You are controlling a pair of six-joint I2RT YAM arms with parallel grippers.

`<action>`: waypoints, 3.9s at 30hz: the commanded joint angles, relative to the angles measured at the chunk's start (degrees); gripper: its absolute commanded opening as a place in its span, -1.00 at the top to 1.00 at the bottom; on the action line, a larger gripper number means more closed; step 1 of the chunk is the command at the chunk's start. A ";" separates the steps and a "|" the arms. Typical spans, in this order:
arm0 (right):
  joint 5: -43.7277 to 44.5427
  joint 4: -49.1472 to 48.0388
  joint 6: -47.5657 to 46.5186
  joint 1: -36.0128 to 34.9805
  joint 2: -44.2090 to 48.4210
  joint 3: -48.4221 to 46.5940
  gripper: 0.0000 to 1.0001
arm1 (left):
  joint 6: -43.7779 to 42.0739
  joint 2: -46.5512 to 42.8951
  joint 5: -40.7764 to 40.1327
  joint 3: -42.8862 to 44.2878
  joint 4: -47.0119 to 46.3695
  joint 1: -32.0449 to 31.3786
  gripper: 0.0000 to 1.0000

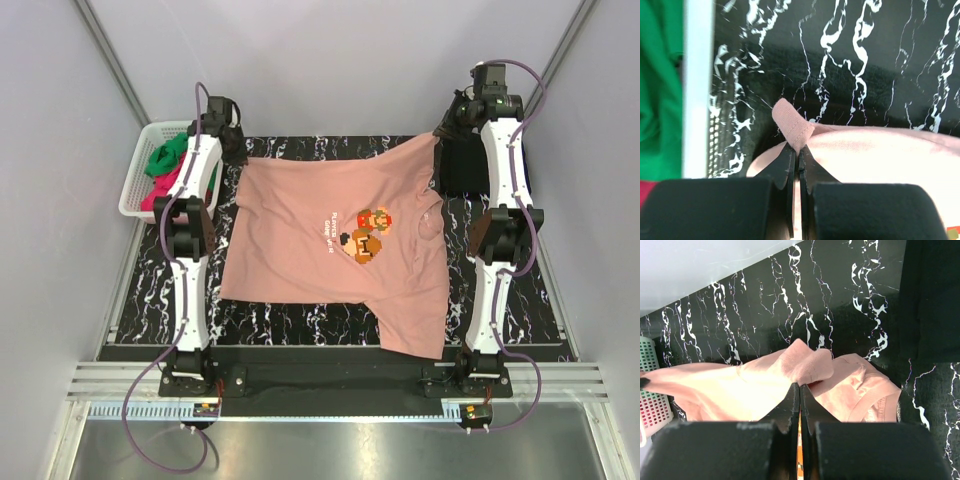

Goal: Fold and stack the t-shirts
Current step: Fold the tshirt

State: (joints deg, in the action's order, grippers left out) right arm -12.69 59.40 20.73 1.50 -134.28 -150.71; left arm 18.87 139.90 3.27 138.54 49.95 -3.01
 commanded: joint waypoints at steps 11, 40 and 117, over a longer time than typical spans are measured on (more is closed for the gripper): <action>-0.06 -1.21 -0.60 -0.62 6.13 3.84 1.00 | -2.35 -6.21 3.76 -2.74 -0.92 -0.16 1.00; 8.03 0.90 -2.10 -4.05 4.56 -0.08 1.00 | -2.44 -10.53 1.57 -5.04 1.29 -0.69 1.00; -0.41 -4.29 11.17 -12.39 56.32 94.19 0.39 | 4.41 -53.94 -0.28 -81.84 -4.16 -9.65 -0.05</action>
State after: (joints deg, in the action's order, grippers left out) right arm -12.23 56.36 30.13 -9.65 -79.31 -57.89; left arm 22.06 87.22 3.95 58.28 47.68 -12.38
